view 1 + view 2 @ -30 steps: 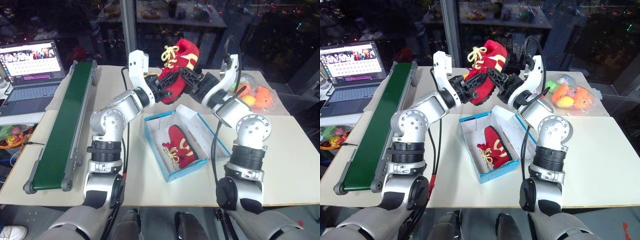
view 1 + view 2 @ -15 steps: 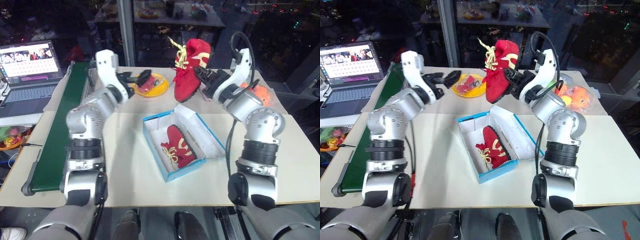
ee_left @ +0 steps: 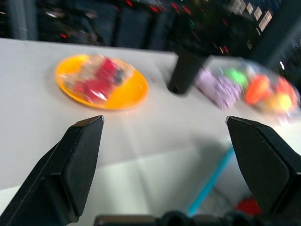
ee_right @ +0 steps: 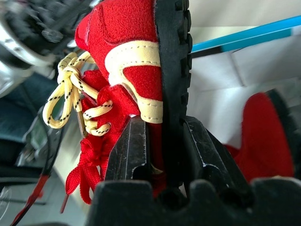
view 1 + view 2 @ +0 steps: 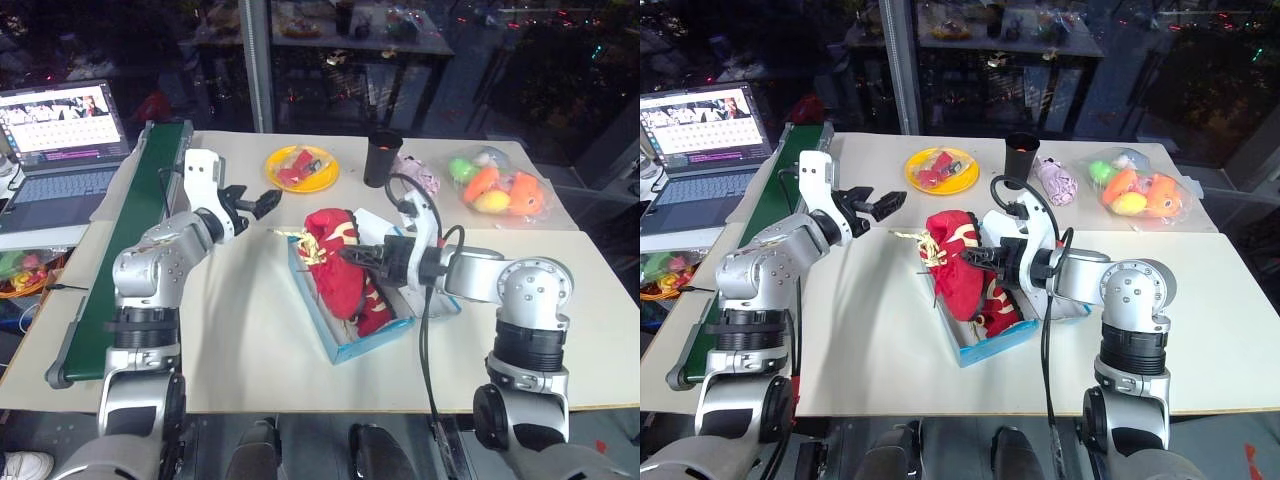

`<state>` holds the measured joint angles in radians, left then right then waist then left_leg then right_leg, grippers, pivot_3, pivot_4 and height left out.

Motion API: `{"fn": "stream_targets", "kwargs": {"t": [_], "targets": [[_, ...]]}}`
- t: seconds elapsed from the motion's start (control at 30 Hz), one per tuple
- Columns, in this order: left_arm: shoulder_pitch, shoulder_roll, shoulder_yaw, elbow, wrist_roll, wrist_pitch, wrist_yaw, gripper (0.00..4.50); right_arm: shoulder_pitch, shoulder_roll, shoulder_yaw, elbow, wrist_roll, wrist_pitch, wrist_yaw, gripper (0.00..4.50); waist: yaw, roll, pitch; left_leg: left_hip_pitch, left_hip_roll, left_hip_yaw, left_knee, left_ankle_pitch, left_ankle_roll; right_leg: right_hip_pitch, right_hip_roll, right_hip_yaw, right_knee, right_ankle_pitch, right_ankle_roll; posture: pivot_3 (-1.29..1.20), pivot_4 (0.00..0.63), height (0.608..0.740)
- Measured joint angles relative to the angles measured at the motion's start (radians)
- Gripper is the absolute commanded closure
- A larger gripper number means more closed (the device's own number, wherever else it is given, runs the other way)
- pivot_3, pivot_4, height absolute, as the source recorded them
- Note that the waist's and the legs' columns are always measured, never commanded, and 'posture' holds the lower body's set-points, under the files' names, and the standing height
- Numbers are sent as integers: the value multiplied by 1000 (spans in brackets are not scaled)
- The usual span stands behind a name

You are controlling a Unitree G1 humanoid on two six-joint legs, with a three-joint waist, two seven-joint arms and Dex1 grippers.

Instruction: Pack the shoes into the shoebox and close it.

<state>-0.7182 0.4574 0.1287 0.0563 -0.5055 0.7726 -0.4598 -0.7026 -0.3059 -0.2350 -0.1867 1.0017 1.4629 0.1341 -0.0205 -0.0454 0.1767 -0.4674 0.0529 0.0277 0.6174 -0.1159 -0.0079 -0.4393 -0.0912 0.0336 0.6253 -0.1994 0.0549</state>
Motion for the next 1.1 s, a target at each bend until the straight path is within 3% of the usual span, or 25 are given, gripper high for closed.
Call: {"fn": "stream_targets", "kwargs": {"t": [0.47, 0.73, 0.87, 0.97, 1.1], "targets": [[145, 356, -119, -264, -54, 42, -475, 42, 53, -69, 88, 32, -78, -27, 119, 3985, 4, 0, 0, 0, 0, 0, -1, 0, 0, 0, -1, 0, -1, -2, -3, 0, 150, 736], [155, 370, -120, -285, -72, 46, -523, 42, 101, -129, 273, 154, -261, -243, 259, 3985, 6, 0, 0, 1, 0, 0, -1, 0, 0, 1, 0, 0, -2, -2, -1, 0, 150, 736], [183, 375, -122, -320, -87, 58, -538, 42, 84, -177, 410, 223, -377, -390, 371, 3985, 4, -3, -2, 14, 0, 0, -1, -1, 0, 14, 0, 0, -4, -10, -4, 0, 150, 736], [209, 393, -118, -358, -96, 65, -548, 42, 54, -206, 519, 260, -474, -489, 442, 3985, 2, -3, -4, 22, 1, 1, -1, -6, -9, 18, -1, 0, -9, -12, -3, 0, 150, 736], [241, 401, -103, -392, -115, 79, -543, 42, 12, -257, 663, 272, -599, -573, 524, 3985, 8, -2, -9, 22, 0, 3, -3, -7, -10, 19, -4, 0, -14, -12, -4, 0, 150, 736]]}}
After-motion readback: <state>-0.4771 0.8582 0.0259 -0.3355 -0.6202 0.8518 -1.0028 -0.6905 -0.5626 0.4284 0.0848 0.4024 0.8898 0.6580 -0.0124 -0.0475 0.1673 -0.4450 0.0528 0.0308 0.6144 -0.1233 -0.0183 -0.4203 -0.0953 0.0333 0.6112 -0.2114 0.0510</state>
